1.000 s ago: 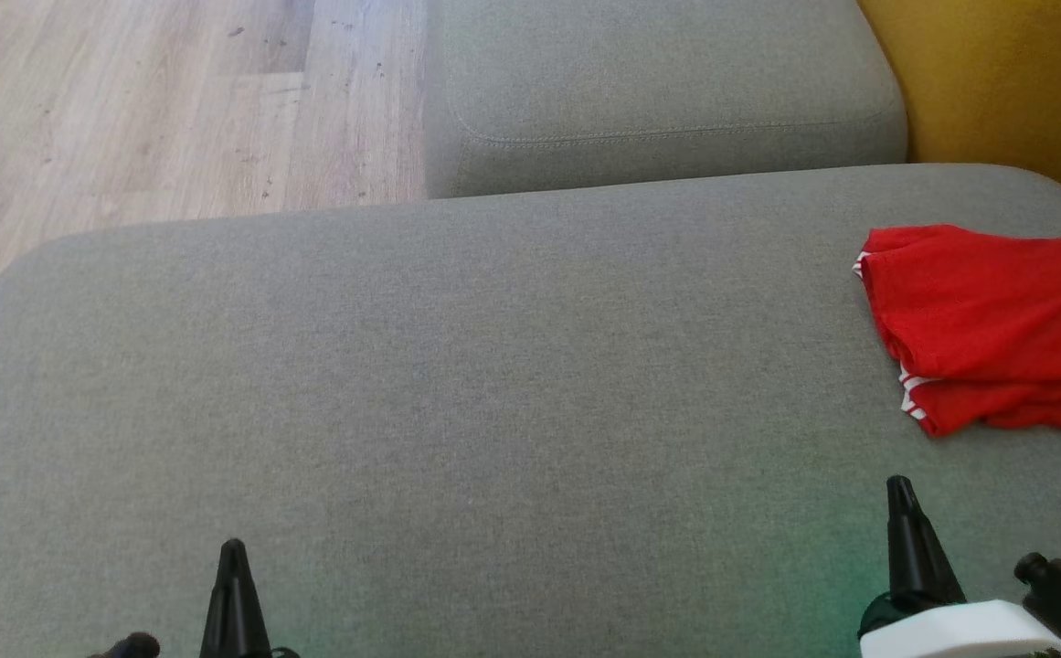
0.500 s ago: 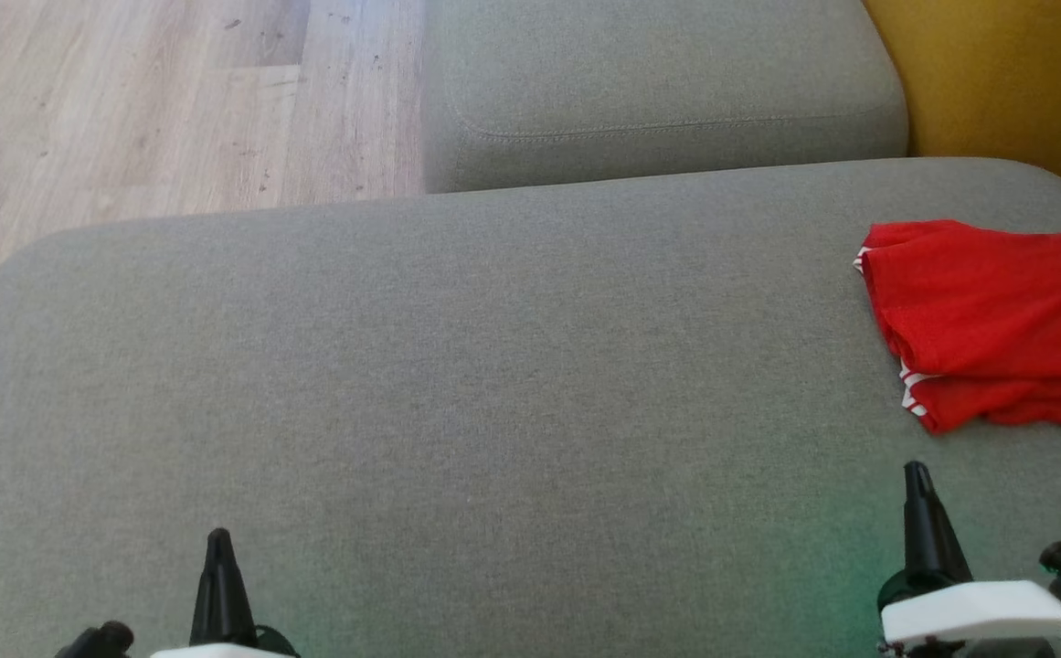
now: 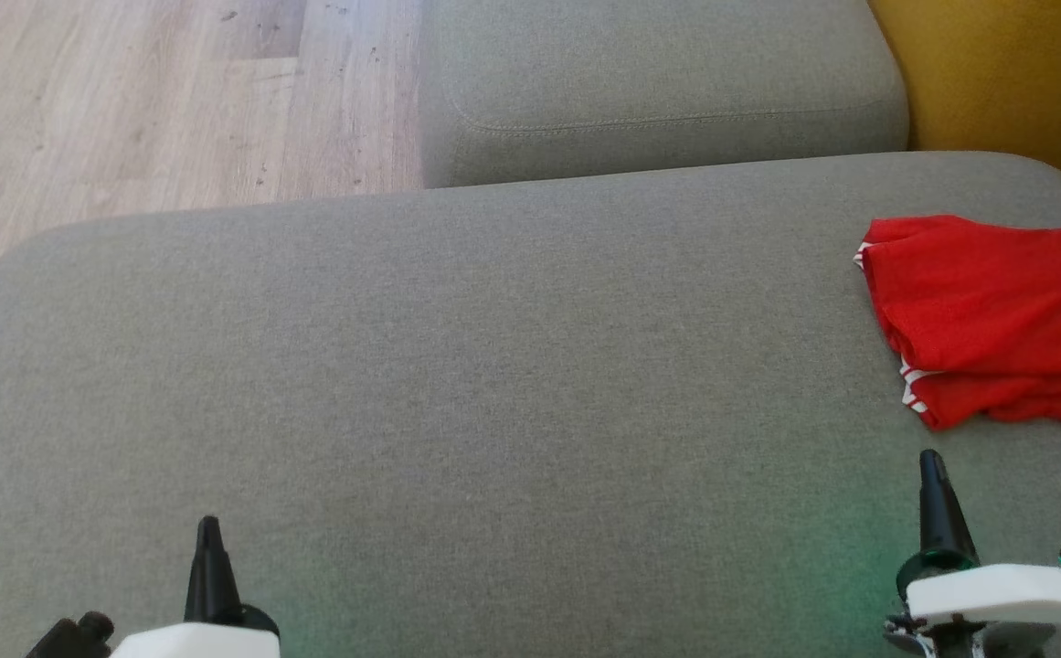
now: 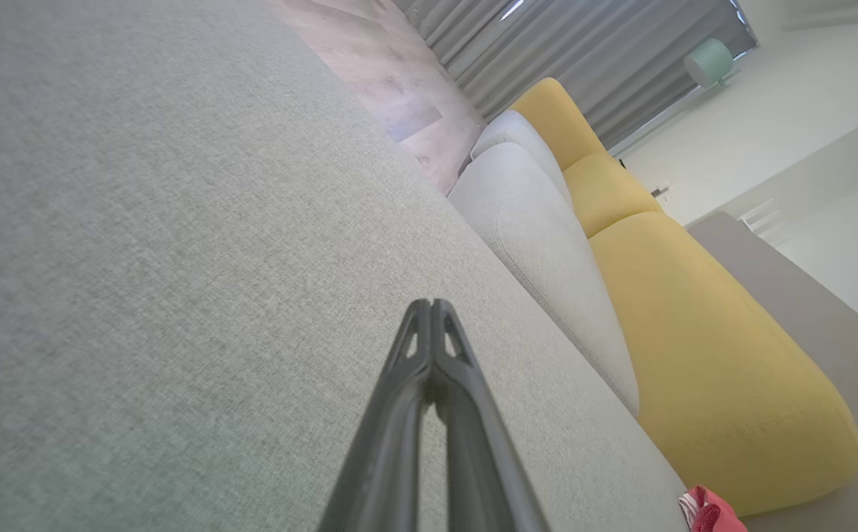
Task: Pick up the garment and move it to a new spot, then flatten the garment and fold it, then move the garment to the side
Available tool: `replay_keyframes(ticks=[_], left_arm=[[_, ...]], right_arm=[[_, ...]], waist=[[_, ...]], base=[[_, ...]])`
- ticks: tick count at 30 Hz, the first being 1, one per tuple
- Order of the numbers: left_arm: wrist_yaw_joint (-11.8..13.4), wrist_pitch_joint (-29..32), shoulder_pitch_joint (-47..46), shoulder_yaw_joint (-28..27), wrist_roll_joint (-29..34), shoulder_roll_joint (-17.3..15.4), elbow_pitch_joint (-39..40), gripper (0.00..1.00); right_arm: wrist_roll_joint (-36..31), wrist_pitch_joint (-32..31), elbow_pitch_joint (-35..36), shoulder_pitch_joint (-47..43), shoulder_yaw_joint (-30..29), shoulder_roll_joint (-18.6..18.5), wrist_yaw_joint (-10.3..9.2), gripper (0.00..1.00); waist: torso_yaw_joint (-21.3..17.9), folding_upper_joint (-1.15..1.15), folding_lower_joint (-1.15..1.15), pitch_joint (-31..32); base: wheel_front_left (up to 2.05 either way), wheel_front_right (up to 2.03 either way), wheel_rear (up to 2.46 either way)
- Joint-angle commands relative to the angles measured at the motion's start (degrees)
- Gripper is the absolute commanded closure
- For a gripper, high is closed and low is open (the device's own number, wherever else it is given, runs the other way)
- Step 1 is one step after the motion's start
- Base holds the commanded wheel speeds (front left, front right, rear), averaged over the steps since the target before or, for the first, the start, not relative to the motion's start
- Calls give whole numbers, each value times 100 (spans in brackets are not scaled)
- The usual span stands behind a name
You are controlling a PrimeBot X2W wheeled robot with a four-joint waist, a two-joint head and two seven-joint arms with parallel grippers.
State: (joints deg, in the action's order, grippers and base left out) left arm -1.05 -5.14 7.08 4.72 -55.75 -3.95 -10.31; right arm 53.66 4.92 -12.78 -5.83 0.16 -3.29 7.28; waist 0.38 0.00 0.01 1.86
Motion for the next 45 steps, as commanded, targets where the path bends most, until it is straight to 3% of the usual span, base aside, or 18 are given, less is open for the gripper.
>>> replay_keyframes(ticks=[1, 45], left_arm=[[-52, 39, -331, -184, -215, -86, 130, 100], [-528, 783, -1115, -741, -3135, -74, -265, 100]], right_arm=[[240, -45, 153, 357, 27, -119, 12, 100], [3302, -771, -58, 1018, -340, -129, 19, 100]], waist=[[-1, 0, 0, -7], [-31, 0, -1, -166]], base=[[0, 0, 0], [0, 0, 0]])
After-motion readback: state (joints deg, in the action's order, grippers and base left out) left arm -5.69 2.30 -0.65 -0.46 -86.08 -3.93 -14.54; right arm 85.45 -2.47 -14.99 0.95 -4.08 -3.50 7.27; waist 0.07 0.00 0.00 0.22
